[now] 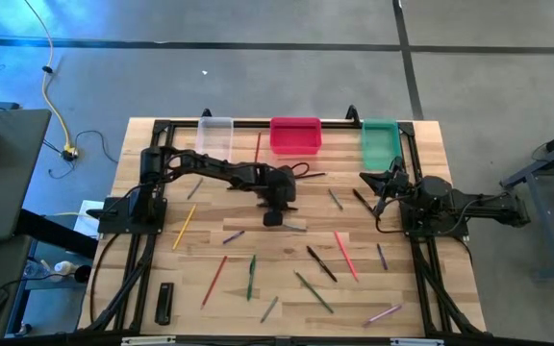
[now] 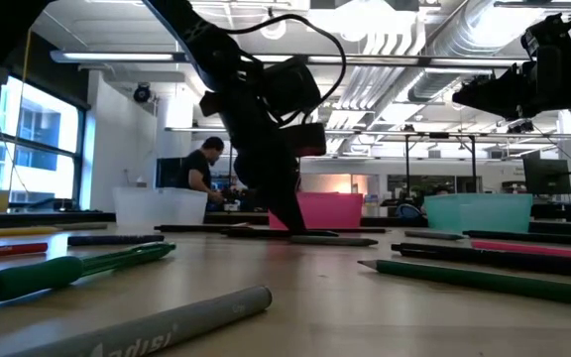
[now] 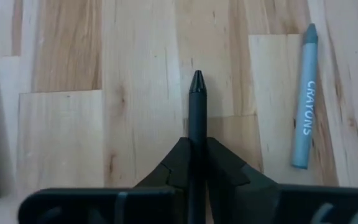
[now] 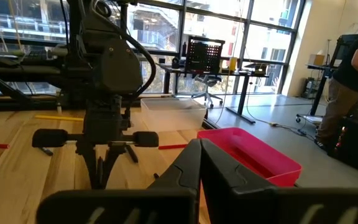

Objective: Sort crayons/erasers/pens/pencils in bins
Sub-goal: Put the black pen into the red bin

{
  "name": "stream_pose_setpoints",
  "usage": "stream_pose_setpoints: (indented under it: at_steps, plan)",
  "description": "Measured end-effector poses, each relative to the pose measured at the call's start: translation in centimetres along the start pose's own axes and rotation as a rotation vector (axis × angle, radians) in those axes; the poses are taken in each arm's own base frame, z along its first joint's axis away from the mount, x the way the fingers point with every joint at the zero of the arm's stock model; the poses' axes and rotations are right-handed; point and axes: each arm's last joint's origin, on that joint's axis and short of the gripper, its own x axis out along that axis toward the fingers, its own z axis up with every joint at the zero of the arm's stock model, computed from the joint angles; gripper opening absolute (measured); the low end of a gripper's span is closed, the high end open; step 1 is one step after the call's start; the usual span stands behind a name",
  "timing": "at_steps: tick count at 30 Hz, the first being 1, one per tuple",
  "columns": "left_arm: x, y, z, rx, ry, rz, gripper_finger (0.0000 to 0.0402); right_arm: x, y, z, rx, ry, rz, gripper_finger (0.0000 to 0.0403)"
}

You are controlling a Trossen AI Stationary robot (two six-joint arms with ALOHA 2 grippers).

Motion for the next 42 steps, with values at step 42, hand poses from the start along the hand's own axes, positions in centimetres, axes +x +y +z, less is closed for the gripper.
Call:
stream_pose_setpoints:
  at_steps: [42]
  plan:
    - [-11.1,15.7,1.7,-0.271,-0.758,0.322,0.0012,0.0,0.0,0.0,0.0,0.0,0.0,0.0]
